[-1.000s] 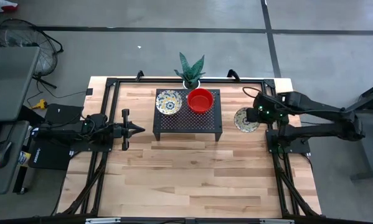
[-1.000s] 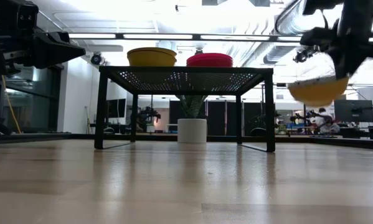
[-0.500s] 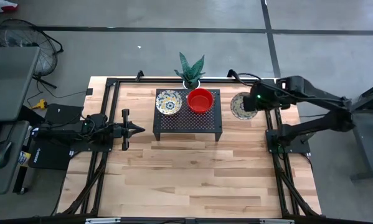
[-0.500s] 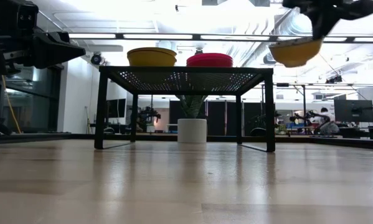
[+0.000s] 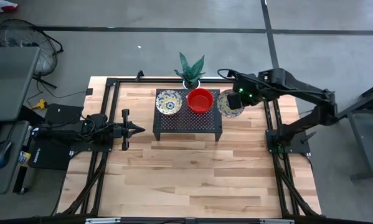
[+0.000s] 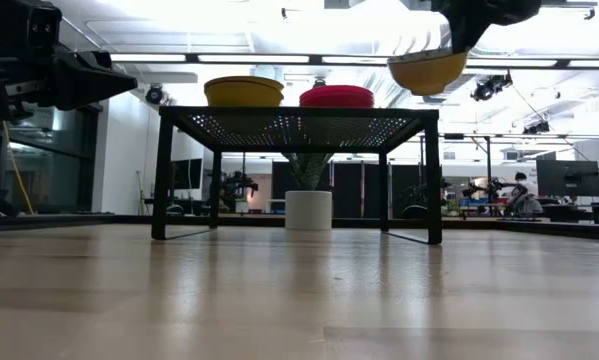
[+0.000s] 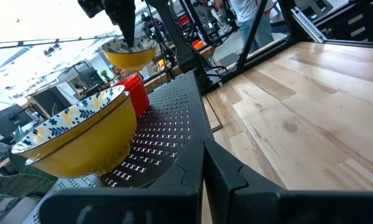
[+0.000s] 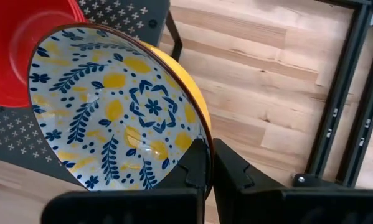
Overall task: Pick & Place Mini bowls
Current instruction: Stack the yellow bowl on the yellow bowls on the shelf
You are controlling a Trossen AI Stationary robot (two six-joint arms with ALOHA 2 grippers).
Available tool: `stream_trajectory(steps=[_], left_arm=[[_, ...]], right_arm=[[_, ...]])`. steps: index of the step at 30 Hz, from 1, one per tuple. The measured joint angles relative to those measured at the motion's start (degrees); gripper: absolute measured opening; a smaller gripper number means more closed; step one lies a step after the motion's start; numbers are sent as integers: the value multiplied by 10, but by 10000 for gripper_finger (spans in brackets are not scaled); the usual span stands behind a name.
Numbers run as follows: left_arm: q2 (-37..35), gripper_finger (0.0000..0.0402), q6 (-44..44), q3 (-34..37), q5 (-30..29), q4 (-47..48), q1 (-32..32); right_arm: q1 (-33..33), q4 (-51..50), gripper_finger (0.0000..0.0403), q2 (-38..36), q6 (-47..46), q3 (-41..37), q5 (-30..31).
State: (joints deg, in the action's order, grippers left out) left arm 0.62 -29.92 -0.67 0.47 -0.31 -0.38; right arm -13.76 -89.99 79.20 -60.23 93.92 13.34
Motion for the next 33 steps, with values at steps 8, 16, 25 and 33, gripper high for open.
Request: stream_trajectory(steps=[8, 16, 25, 33], left_arm=[[0, 0, 0, 0, 0, 0, 0], [0, 0, 16, 0, 6, -5, 0], [0, 0, 32, -20, 1, -63, 0], [1, 0, 59, -56, -30, -73, 0]], right_arm=[[4, 0, 0, 26, -3, 5, -10], [22, 0, 0, 27, -35, 5, -1], [47, 0, 0, 26, -64, 5, 2], [61, 18, 0, 26, -68, 20, 23]])
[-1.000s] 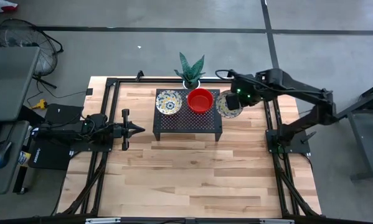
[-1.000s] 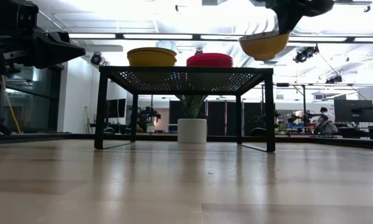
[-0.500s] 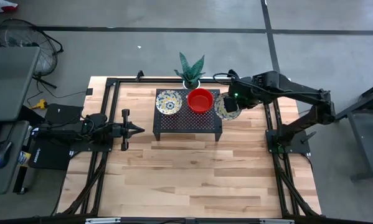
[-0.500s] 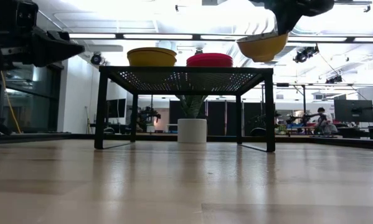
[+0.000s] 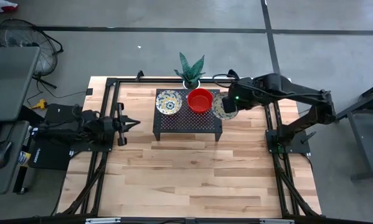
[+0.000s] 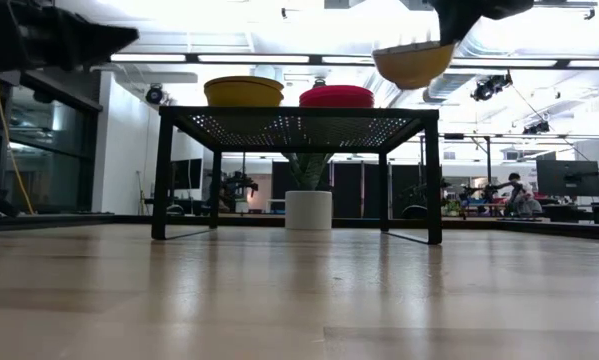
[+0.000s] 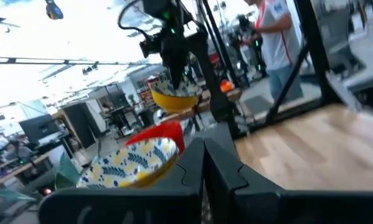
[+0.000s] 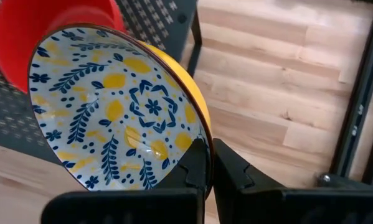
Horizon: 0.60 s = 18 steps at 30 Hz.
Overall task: Pick & Place Mini bowls
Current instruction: Stack the yellow bowl on the yellow bowls on the shelf
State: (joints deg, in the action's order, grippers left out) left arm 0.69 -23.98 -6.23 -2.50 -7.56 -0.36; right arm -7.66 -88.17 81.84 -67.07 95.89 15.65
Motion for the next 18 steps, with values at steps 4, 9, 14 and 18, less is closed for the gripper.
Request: stream_trajectory(steps=[4, 9, 14, 18], left_arm=[[4, 0, 39, -3, 0, -11, 0], [20, 0, 64, -4, -12, -39, 0], [68, 0, 67, -4, -13, -111, 0], [127, 0, 64, -23, -31, -150, 0]], right_arm=[[0, 3, 0, 0, 3, 22, 13], [0, 10, 0, 0, 11, 41, 36], [0, 15, 0, 18, 28, 62, 50], [-2, 15, 0, 49, 53, 84, 50]])
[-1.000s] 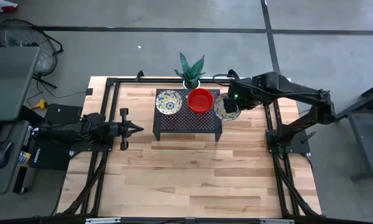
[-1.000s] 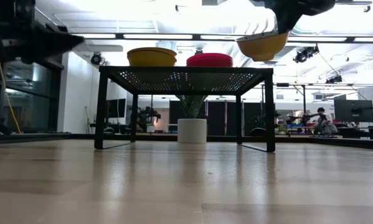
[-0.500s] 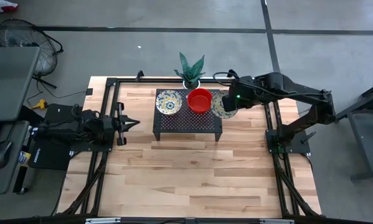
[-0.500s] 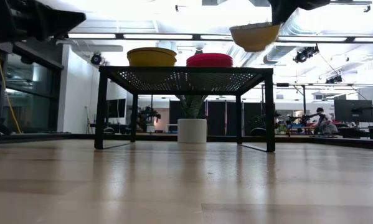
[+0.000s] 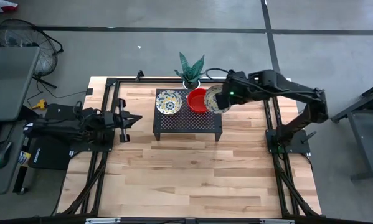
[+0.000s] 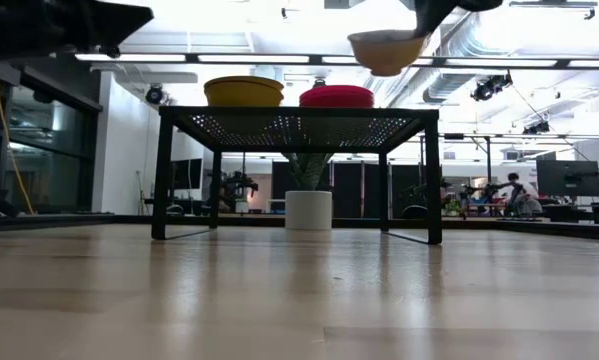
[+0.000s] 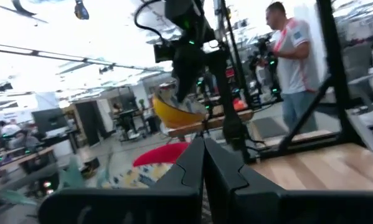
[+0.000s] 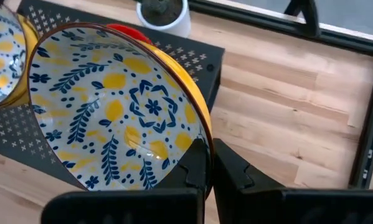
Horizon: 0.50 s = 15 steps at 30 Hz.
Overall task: Pick & Place Mini bowls
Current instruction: Stack the yellow bowl on the yellow bowls on the shelf
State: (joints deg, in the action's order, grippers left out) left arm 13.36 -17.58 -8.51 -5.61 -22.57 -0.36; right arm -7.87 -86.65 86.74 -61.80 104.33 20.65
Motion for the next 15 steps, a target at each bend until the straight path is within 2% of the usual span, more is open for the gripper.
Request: stream_trajectory(steps=[4, 9, 15], left_arm=[[69, 13, -47, -53, -7, 18, 0], [157, 65, -111, -127, -12, 21, 0], [228, 117, -236, -219, -15, 88, 0]], right_arm=[[-1, -14, 0, 27, 16, 22, 8], [-12, -14, 0, 41, 23, 34, 12], [-25, -14, 0, 41, 26, 32, 18]])
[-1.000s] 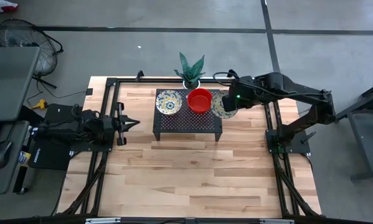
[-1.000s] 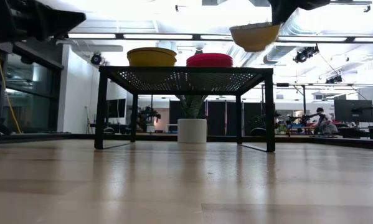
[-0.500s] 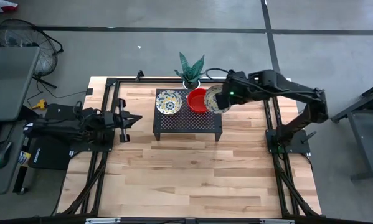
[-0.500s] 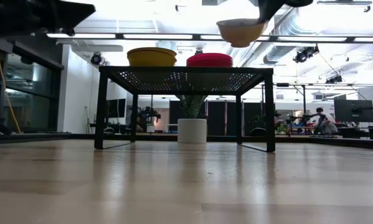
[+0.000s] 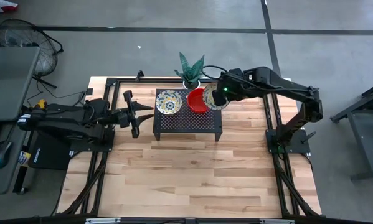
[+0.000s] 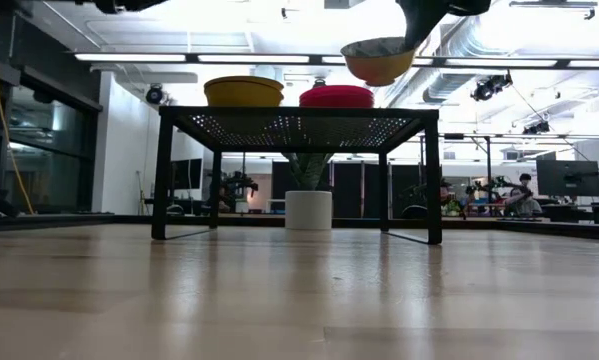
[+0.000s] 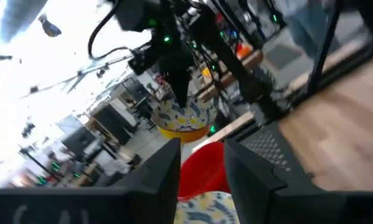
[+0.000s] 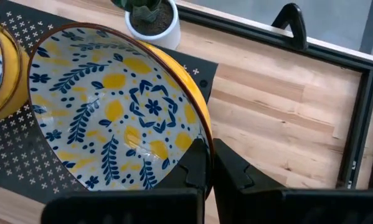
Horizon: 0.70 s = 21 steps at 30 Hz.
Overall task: Pick & Place Mini bowls
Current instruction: Stack the yellow bowl on the yellow bowls on the shelf
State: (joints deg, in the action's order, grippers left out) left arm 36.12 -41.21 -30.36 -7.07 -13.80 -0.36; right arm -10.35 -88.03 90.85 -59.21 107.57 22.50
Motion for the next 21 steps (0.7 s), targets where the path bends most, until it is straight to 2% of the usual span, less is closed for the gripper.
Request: stream_trajectory(steps=[7, 10, 16, 21], left_arm=[[51, 124, -117, -85, -2, 28, 0], [92, 124, -132, -119, -4, 31, 0], [179, 124, -26, -199, -21, 31, 0], [266, 124, 108, -264, -74, 34, 0]], right_arm=[[-10, 1, 0, 0, 45, 0, -13], [-15, 0, 0, 0, 71, 0, -25], [-21, 19, 0, 0, 103, 0, 7], [-20, 26, 0, 0, 121, 0, 38]])
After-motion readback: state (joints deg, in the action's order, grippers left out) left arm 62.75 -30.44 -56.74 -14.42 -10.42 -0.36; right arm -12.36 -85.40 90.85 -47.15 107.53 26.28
